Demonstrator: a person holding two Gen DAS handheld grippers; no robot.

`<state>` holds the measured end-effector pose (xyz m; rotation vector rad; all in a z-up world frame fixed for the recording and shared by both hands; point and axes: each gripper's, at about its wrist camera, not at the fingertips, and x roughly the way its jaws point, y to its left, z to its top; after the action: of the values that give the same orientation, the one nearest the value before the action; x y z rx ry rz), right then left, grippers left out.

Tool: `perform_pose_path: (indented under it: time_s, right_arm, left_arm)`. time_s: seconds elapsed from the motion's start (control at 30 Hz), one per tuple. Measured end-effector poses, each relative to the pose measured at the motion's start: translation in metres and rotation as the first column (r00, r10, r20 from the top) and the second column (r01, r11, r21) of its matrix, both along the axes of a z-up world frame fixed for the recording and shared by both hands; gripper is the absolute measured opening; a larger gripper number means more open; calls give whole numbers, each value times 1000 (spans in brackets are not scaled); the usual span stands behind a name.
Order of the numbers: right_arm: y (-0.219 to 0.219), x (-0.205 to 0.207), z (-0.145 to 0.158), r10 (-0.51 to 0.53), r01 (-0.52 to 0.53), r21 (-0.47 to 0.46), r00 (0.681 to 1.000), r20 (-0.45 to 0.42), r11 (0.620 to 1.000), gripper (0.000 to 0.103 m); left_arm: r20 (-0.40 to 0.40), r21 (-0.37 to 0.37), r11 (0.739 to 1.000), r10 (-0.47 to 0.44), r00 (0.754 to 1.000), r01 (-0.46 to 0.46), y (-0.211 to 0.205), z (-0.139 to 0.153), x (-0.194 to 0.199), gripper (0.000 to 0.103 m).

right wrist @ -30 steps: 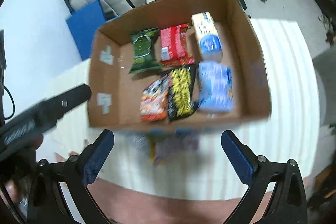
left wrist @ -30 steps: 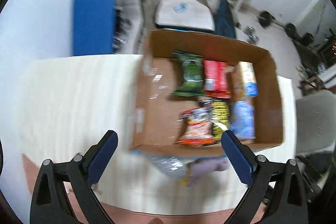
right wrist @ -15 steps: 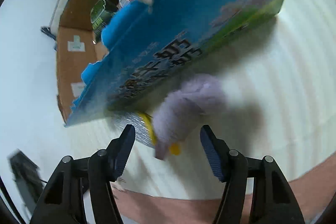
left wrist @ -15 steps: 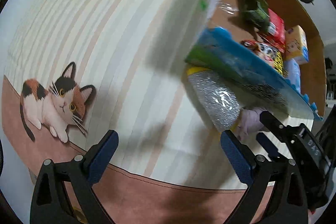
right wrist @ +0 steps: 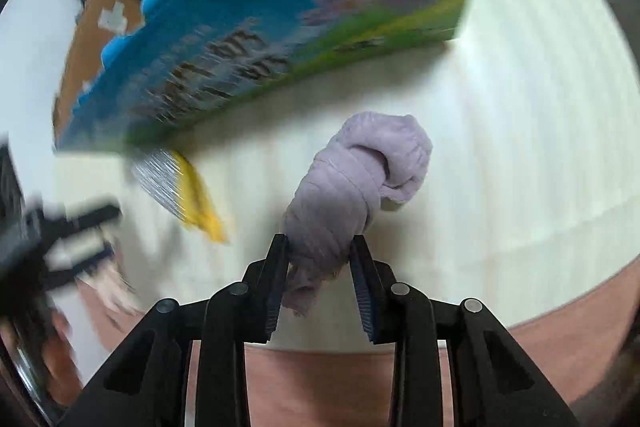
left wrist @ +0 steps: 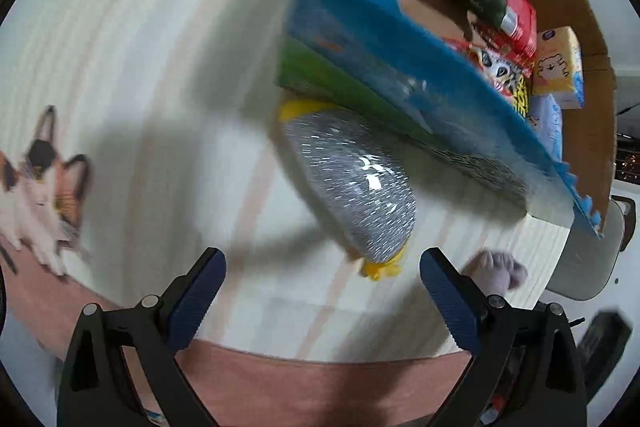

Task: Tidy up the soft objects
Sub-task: 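Grasp the lavender cloth with the right gripper while the left approaches the silver scrubber, then grasp the silver scrubber with the left gripper while the right lifts the lavender cloth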

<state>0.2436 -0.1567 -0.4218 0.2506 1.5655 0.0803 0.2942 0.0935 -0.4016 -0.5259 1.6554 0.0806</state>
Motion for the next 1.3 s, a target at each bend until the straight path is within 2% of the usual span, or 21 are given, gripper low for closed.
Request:
perform_pose_path:
  time_s: [0.1, 0.17, 0.23, 0.3, 0.37, 0.57, 0.67, 0.73, 0.8, 0.9, 1.0, 1.03, 1.07, 1.17, 1.2, 1.27, 1.3]
  right_arm:
    - [-7, -8, -3, 53, -54, -43, 999, -6, 998, 38]
    - [-12, -9, -5, 62, -62, -51, 998, 6, 997, 67]
    - [-14, -12, -4, 61, -60, -54, 998, 21, 997, 70]
    - [-19, -14, -1, 38, -37, -46, 999, 29, 998, 70]
    - [-21, -18, 4, 29, -27, -48, 999, 41, 998, 70]
    - [-38, -8, 9, 55, -53, -77, 998, 27, 996, 70]
    - [-45, -2, 4, 88, -88, -67, 996, -5, 994, 70]
    - [-38, -1, -8, 113, -116, -63, 993, -39, 991, 70]
    - [-35, 2, -19, 125, -128, -59, 990, -58, 990, 70]
    - [-31, 3, -30, 117, -121, -63, 991, -66, 991, 70]
    - [-24, 5, -37, 107, -112, -72, 992, -72, 991, 69]
    - [-24, 5, -38, 102, -107, -76, 992, -71, 991, 64]
    - [-24, 5, -40, 102, -109, -83, 992, -74, 991, 53]
    - [-24, 4, -41, 102, -109, -85, 992, -76, 990, 51]
    - [-22, 3, -41, 106, -113, -86, 991, -75, 990, 49]
    - [-21, 1, -38, 122, -128, -82, 990, -74, 988, 39]
    - [-18, -3, -36, 126, -132, -77, 989, -74, 988, 39]
  left_arm:
    - [-5, 14, 1000, -14, 1000, 14, -17, -16, 6, 100]
    - [-1, 34, 999, -30, 1000, 30, -28, -25, 7, 99]
    - [15, 79, 996, -49, 999, 48, -34, -27, 4, 91]
    - [20, 99, 992, -76, 997, 73, -36, -28, 3, 63]
    - [13, 119, 987, -105, 994, 103, -36, -29, 0, 46]
    - [18, 132, 982, -136, 990, 133, -16, -19, -32, 46]
    - [18, 47, 995, -89, 996, 88, -1, -10, -46, 46]
    - [30, 20, 999, -46, 998, 46, 9, -2, -51, 46]
    - [33, 22, 999, -40, 999, 39, 11, 2, -50, 55]
    - [53, 51, 998, -51, 997, 48, 8, 4, -36, 57]
    - [39, 84, 994, -80, 996, 76, -2, -7, -14, 58]
    - [26, 86, 992, -92, 995, 89, -6, -14, -10, 58]
    - [24, 86, 992, -99, 995, 96, -9, -17, -7, 58]
    - [28, 140, 984, -120, 992, 114, -15, -26, -2, 57]
    - [39, 146, 983, -118, 992, 111, -14, -27, -3, 46]
    - [58, 162, 981, -120, 991, 109, -17, -28, -7, 44]
    - [58, 158, 982, -117, 991, 107, -17, -28, -10, 42]
